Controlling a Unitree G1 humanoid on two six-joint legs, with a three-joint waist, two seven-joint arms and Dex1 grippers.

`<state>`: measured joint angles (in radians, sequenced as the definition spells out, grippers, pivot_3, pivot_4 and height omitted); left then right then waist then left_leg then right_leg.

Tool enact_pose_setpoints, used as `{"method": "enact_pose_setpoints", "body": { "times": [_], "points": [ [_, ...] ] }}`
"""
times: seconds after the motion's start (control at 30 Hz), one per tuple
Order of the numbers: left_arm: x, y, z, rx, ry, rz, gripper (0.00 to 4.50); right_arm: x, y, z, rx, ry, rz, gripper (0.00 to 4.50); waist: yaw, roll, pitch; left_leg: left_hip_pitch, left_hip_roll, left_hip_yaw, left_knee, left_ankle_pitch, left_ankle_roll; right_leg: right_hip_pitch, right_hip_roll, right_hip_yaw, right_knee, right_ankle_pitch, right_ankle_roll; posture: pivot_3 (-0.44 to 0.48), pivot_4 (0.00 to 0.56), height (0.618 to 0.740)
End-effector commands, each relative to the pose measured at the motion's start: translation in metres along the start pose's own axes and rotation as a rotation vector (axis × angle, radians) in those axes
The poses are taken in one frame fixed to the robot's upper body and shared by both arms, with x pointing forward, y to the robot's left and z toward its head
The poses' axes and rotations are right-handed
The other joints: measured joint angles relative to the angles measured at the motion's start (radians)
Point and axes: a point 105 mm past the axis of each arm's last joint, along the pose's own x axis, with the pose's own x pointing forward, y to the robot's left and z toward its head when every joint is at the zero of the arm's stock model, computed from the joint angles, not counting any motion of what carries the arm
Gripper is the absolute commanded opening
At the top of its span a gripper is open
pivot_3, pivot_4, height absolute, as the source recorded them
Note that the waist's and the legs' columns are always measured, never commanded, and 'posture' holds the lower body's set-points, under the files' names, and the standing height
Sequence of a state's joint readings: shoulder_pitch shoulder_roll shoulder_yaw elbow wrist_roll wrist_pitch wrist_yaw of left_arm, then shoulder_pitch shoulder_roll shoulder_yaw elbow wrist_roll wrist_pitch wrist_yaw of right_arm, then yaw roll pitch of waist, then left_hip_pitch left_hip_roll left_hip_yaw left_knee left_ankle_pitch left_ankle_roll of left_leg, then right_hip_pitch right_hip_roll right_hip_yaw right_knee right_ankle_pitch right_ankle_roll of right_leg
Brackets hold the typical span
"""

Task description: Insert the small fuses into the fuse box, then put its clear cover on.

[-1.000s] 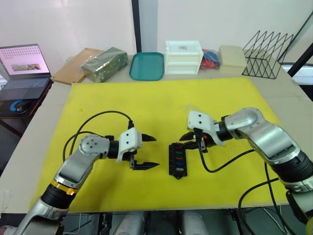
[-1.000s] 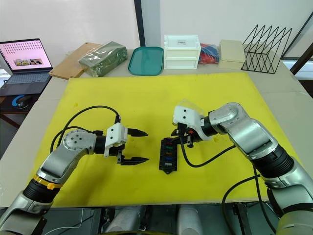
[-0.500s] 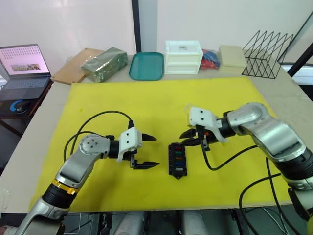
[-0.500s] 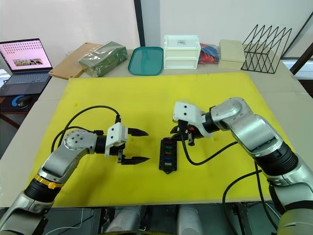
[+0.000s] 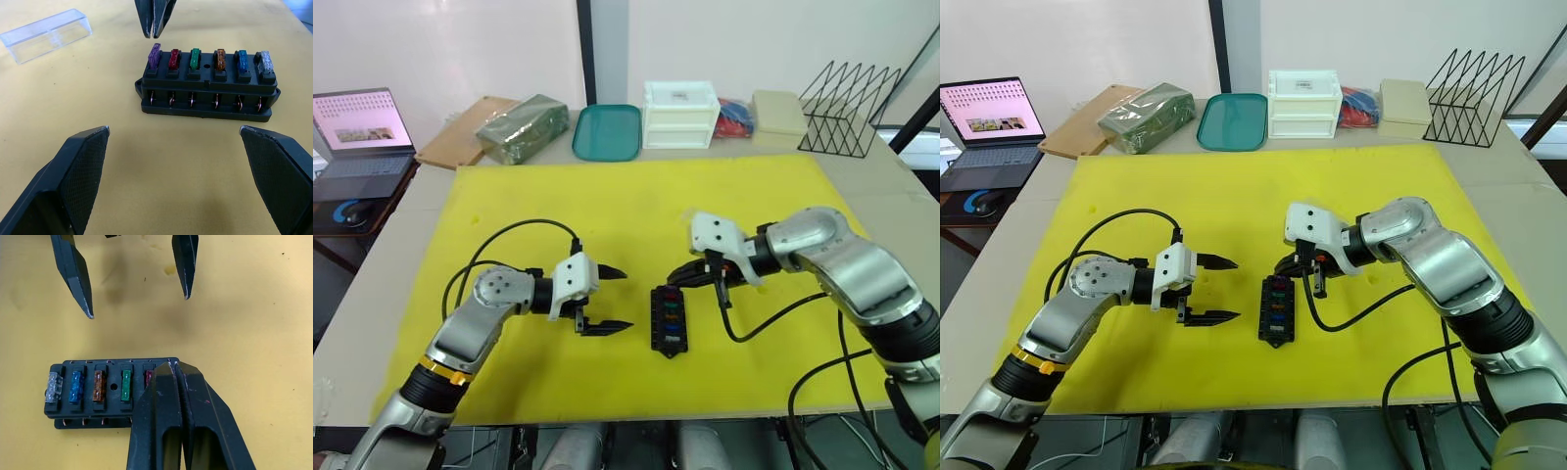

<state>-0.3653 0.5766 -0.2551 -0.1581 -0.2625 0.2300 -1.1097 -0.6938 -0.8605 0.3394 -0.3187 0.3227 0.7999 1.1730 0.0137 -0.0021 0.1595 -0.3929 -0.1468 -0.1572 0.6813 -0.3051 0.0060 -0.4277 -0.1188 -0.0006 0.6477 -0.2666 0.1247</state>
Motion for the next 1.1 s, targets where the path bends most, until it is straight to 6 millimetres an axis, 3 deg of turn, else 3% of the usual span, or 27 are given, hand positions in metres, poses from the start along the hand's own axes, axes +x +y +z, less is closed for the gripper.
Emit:
{"method": "enact_pose_setpoints", "body": {
  "times": [0.03,0.33,1.1],
  "points": [
    [0.0,0.001,0.008,0.033,-0.023,0.003,4.5,0.0,-0.002,0.001,-0.01,-0.007,-0.013,0.03,-0.001,0.0,0.0,0.0,0.0,0.0,0.0,0.0,0.0,0.0,0.0,0.0,0.0,0.0,0.0,0.0,0.15,0.74],
    [0.0,0.001,0.009,0.033,-0.025,0.008,4.5,0.011,0.003,-0.022,0.027,0.047,0.019,0.03,0.0,0.0,0.0,0.0,0.0,0.0,0.0,0.0,0.0,0.0,0.0,0.0,0.0,0.0,0.0,0.0,0.15,0.74],
    [0.002,0.001,0.01,0.029,-0.034,0.022,4.5,0.023,0.005,-0.037,0.029,0.112,0.035,0.03,0.0,0.0,-0.001,0.001,0.0,0.0,0.0,0.0,0.0,0.001,0.0,0.0,0.0,0.0,0.0,0.0,0.15,0.74]
  ]
}}
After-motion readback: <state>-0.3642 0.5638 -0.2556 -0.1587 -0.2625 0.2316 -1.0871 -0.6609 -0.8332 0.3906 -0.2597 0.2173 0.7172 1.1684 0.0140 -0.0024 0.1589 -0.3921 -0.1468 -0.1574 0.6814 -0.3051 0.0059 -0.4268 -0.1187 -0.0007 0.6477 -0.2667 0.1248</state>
